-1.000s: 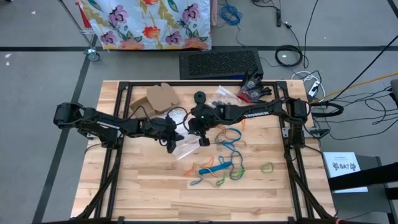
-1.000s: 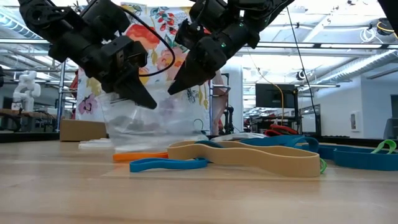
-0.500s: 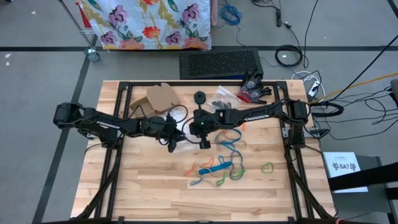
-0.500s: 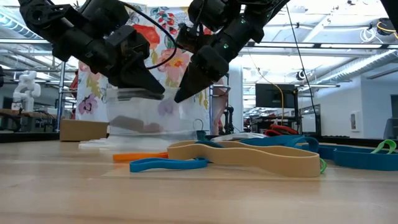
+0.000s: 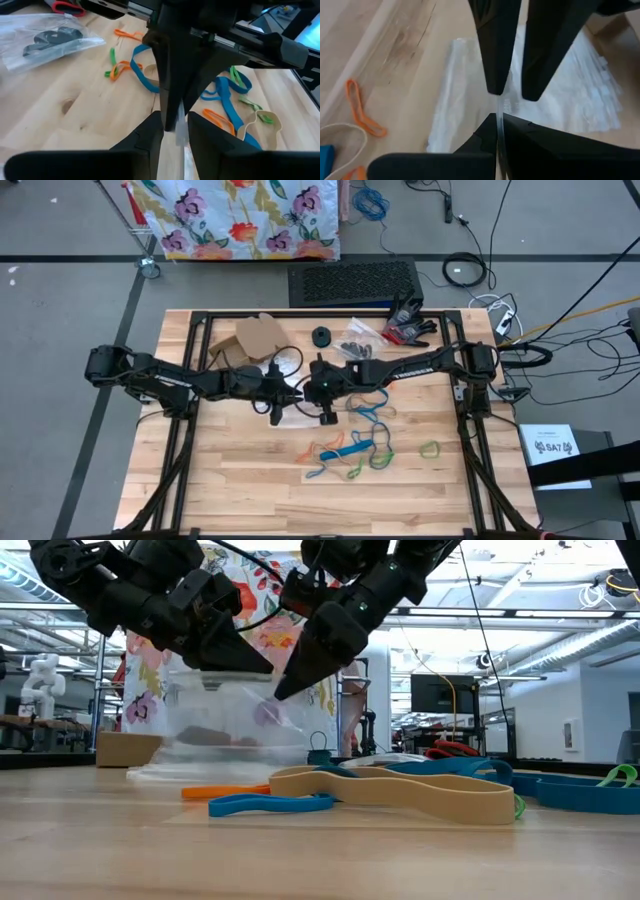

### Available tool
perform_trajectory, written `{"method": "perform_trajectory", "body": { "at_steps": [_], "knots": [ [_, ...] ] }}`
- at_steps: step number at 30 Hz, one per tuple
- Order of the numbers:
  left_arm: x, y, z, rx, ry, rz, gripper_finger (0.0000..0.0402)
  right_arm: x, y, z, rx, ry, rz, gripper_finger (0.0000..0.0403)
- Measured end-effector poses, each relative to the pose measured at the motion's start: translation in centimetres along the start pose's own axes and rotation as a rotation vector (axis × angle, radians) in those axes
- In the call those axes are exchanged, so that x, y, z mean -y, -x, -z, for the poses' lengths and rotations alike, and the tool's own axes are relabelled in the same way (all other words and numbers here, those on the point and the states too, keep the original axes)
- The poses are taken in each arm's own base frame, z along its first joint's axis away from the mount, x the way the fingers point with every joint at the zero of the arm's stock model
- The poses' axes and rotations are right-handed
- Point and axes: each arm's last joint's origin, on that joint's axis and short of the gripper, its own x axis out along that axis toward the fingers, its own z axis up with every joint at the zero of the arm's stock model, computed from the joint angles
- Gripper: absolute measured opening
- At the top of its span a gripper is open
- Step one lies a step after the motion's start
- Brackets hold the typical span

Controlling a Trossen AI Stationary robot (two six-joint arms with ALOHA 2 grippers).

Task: Sort rubber bands
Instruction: Open the transparent zip bag

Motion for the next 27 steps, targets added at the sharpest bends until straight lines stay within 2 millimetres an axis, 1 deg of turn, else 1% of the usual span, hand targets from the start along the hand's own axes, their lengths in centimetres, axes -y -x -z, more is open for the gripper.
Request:
{"method": "perform_trajectory", "body": {
  "at_steps": [4,7,27],
  "knots": [
    [-0.01,0.00,0.03,-0.003,0.000,-0.001,0.0075,0.02,0.00,-0.12,0.012,0.003,0.003,0.0000],
    [-0.01,0.00,0.03,-0.003,-0.001,-0.001,0.0071,0.09,0.00,-0.21,0.022,0.003,0.006,0.0000],
    [-0.09,0.01,0.35,-0.035,-0.017,-0.011,0.0070,0.10,0.01,-0.46,0.048,-0.014,0.010,0.0000]
  ]
}}
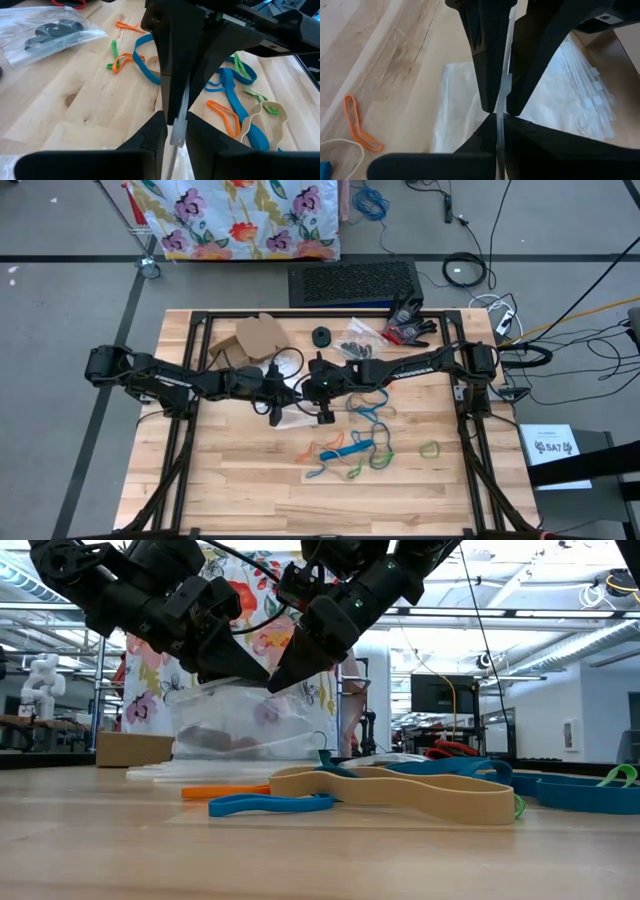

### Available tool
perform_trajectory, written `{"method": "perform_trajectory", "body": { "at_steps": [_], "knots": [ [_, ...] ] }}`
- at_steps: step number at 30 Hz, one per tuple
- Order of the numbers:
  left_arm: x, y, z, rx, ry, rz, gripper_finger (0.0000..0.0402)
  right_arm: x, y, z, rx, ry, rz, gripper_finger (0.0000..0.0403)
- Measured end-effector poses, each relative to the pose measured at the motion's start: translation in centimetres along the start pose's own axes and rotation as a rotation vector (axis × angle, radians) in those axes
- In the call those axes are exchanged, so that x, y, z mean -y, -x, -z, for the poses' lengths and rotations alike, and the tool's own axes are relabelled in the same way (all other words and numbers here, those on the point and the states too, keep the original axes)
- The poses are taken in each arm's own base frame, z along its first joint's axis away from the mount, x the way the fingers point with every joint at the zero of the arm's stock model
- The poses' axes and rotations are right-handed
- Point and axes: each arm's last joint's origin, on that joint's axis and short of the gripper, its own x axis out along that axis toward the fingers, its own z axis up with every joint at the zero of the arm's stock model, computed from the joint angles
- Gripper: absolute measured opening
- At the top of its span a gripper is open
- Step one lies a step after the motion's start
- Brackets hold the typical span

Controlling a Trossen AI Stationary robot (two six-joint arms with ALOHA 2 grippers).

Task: Sort rubber bands
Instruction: Open the transparent zip bag

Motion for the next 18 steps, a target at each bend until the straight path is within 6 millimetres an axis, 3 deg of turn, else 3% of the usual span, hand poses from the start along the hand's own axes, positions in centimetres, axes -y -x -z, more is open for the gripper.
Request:
{"method": "perform_trajectory", "body": {
  "at_steps": [18],
  "knots": [
    [-0.01,-0.01,0.02,-0.002,-0.008,0.000,0.0032,-0.02,0.00,0.04,-0.004,-0.003,-0.001,0.0000]
  ]
}}
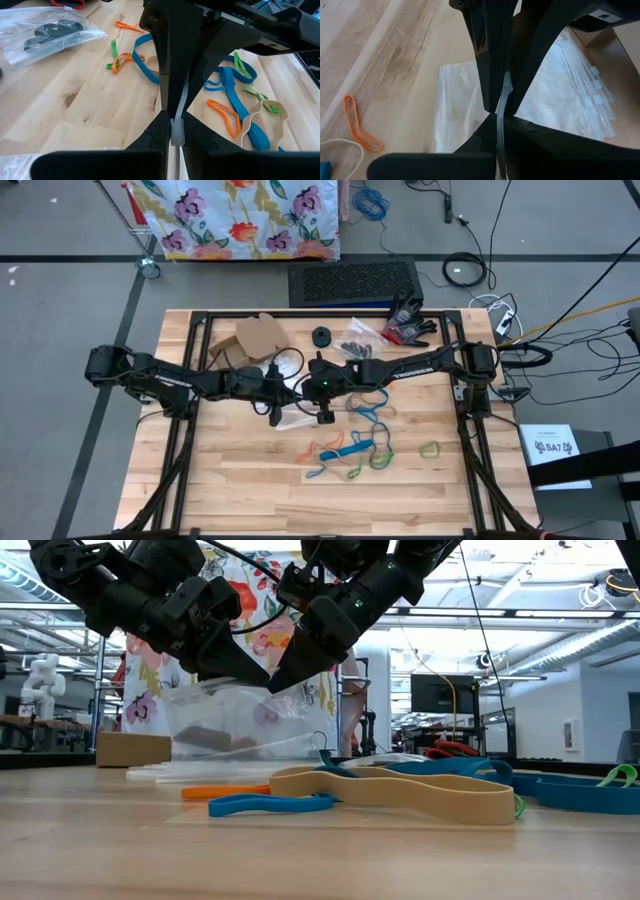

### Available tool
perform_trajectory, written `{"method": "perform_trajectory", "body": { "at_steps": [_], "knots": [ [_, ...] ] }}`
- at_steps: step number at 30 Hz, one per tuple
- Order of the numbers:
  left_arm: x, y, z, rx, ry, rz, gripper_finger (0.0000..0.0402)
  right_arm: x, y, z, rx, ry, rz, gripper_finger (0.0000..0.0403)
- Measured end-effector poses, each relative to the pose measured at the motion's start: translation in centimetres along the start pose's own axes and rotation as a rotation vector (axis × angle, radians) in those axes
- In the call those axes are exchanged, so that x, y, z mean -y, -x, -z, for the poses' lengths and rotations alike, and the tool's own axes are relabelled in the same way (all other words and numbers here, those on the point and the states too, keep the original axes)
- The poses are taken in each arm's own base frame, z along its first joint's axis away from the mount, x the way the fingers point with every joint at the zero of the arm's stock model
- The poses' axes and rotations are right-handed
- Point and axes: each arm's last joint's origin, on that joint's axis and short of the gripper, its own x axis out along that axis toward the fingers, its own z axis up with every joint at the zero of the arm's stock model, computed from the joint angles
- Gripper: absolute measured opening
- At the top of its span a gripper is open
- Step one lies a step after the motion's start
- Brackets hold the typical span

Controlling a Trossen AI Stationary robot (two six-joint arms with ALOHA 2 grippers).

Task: Sort rubber bands
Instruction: Open the transparent zip bag

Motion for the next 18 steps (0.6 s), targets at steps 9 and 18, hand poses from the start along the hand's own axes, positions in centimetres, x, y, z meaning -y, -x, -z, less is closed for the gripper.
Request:
{"method": "perform_trajectory", "body": {
  "at_steps": [9,18],
  "knots": [
    [0.0,0.0,0.0,0.001,0.001,-0.001,0.0039,0.0,0.6,-0.1,-0.019,-0.014,0.027,0.0000],
    [-0.1,0.0,0.1,-0.018,0.003,-0.009,0.0043,0.1,3.5,-0.3,-0.093,-0.037,0.062,0.0000]
  ]
}}
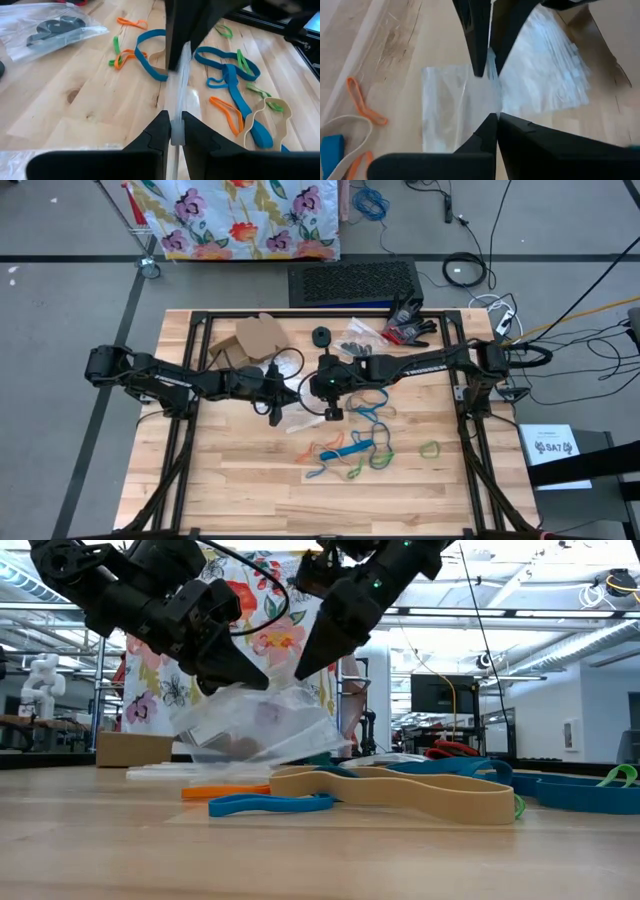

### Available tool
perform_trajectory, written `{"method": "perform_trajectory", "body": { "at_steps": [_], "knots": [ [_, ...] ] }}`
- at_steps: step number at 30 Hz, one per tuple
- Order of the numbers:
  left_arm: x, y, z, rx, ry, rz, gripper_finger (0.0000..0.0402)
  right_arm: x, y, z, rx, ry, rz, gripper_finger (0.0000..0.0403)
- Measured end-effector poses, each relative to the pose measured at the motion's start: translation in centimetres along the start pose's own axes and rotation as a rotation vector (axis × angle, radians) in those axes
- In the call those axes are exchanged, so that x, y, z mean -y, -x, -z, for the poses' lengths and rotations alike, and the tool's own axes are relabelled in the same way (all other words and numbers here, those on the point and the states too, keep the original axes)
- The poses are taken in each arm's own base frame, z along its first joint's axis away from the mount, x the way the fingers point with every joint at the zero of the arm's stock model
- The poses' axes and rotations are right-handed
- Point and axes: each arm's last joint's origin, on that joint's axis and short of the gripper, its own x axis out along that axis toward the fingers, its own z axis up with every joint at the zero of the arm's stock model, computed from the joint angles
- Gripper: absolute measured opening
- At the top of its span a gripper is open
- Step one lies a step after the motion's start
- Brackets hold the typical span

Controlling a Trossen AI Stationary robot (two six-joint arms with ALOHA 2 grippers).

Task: Sort rubber bands
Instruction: Open the transparent zip bag

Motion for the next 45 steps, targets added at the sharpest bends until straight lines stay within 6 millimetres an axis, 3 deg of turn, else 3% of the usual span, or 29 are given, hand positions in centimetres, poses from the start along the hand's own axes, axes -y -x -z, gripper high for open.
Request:
{"method": "perform_trajectory", "body": {
  "at_steps": [5,13,30,38,45],
  "knots": [
    [0.0,0.0,0.1,-0.005,0.005,-0.001,0.0044,0.1,1.0,0.0,-0.021,-0.017,0.024,0.0000],
    [0.0,0.0,0.1,-0.008,0.008,0.005,0.0045,0.1,0.8,-0.9,0.073,0.018,0.033,0.0002],
    [0.0,0.0,0.1,-0.004,0.007,0.005,0.0045,0.0,0.7,-0.8,0.077,0.002,-0.050,0.0114],
    [0.0,0.0,0.0,0.000,0.007,0.005,0.0045,0.0,1.4,-0.8,0.065,0.006,-0.051,0.0123],
    [0.0,0.0,0.0,0.000,0.007,0.005,0.0045,0.8,0.8,-0.9,0.096,-0.008,-0.032,0.0123]
  ]
}}
